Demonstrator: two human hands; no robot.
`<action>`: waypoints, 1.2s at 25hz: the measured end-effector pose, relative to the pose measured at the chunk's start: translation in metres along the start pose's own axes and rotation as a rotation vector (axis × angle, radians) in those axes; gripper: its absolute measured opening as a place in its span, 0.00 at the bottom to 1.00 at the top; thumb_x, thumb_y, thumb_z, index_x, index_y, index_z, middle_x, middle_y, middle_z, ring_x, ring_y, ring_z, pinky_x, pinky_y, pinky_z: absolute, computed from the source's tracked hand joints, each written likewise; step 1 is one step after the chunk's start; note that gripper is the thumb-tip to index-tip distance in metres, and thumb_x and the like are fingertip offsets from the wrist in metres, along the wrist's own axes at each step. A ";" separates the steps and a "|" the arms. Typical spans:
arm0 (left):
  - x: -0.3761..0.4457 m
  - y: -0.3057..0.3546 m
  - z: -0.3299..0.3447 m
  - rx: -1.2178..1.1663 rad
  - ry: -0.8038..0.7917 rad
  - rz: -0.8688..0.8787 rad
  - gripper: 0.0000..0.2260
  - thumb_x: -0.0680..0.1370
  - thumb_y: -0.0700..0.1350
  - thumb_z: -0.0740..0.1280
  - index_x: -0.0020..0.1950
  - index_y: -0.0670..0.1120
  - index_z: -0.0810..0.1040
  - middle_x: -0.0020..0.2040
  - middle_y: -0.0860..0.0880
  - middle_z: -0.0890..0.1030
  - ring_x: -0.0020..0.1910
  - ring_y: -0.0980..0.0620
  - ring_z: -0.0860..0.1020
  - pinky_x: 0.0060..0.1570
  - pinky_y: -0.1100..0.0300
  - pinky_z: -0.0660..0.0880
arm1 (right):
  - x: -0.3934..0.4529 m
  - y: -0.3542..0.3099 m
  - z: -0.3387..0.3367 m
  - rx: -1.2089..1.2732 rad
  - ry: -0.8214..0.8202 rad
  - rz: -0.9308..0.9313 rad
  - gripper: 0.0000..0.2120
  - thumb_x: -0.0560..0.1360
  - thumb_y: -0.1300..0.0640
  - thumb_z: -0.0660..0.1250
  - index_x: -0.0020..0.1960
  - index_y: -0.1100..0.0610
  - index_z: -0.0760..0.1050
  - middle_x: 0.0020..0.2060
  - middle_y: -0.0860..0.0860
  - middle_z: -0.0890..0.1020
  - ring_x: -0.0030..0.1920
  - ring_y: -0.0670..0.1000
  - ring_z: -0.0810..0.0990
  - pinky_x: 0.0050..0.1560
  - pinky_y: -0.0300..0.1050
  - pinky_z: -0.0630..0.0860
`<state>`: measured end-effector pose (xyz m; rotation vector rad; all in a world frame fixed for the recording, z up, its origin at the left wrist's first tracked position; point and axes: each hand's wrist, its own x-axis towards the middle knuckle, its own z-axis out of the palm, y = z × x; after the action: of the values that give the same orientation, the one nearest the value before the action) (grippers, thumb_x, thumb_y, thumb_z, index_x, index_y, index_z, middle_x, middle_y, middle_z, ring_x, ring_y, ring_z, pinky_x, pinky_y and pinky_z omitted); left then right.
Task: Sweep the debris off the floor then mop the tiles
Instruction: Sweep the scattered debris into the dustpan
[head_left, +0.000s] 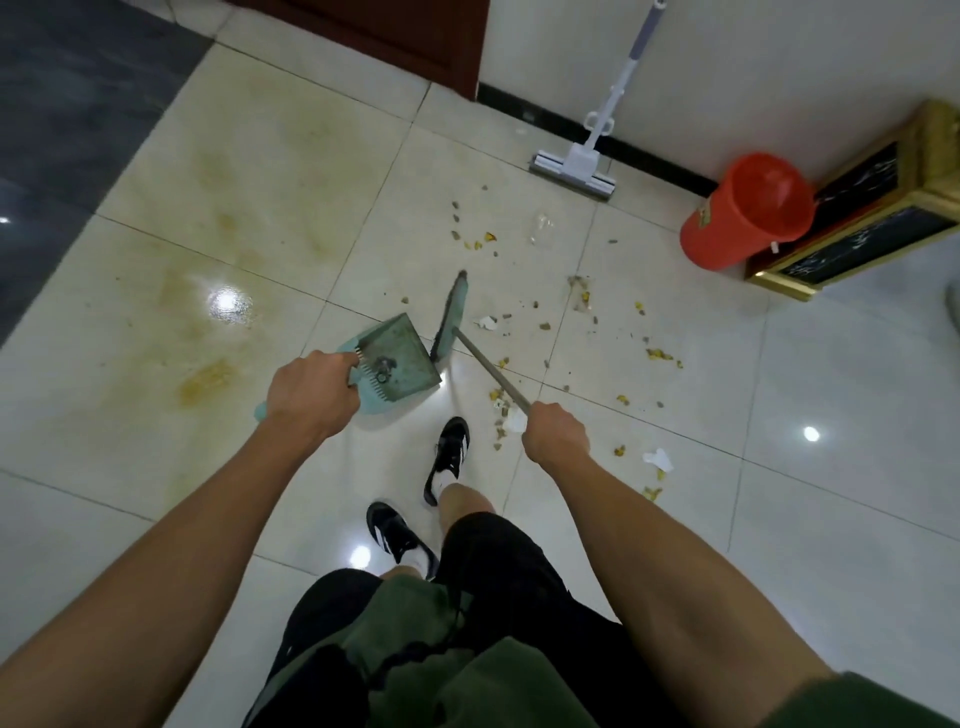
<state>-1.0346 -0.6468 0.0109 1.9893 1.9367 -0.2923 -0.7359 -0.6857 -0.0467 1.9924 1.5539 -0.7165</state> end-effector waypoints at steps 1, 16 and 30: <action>0.007 -0.003 -0.002 -0.007 -0.001 -0.027 0.08 0.75 0.43 0.64 0.50 0.50 0.80 0.42 0.42 0.81 0.42 0.37 0.80 0.39 0.54 0.72 | 0.011 -0.009 -0.005 -0.006 0.001 -0.018 0.14 0.78 0.62 0.60 0.63 0.57 0.74 0.44 0.52 0.77 0.40 0.54 0.76 0.38 0.47 0.72; 0.128 -0.031 -0.038 0.084 -0.136 -0.194 0.05 0.78 0.48 0.63 0.49 0.52 0.79 0.40 0.46 0.79 0.36 0.42 0.76 0.35 0.56 0.71 | 0.194 -0.109 -0.092 0.024 -0.127 -0.231 0.14 0.78 0.63 0.61 0.63 0.57 0.75 0.44 0.51 0.78 0.43 0.53 0.80 0.40 0.45 0.76; 0.220 0.050 -0.074 0.120 -0.190 0.136 0.05 0.74 0.42 0.64 0.45 0.51 0.79 0.38 0.47 0.77 0.37 0.43 0.76 0.37 0.57 0.72 | 0.124 0.032 -0.052 0.213 -0.197 0.230 0.14 0.79 0.62 0.60 0.64 0.57 0.73 0.49 0.52 0.79 0.48 0.54 0.81 0.46 0.47 0.79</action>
<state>-0.9821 -0.4154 0.0000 2.0725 1.6950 -0.5521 -0.6743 -0.5698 -0.0902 2.1346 1.1531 -0.9832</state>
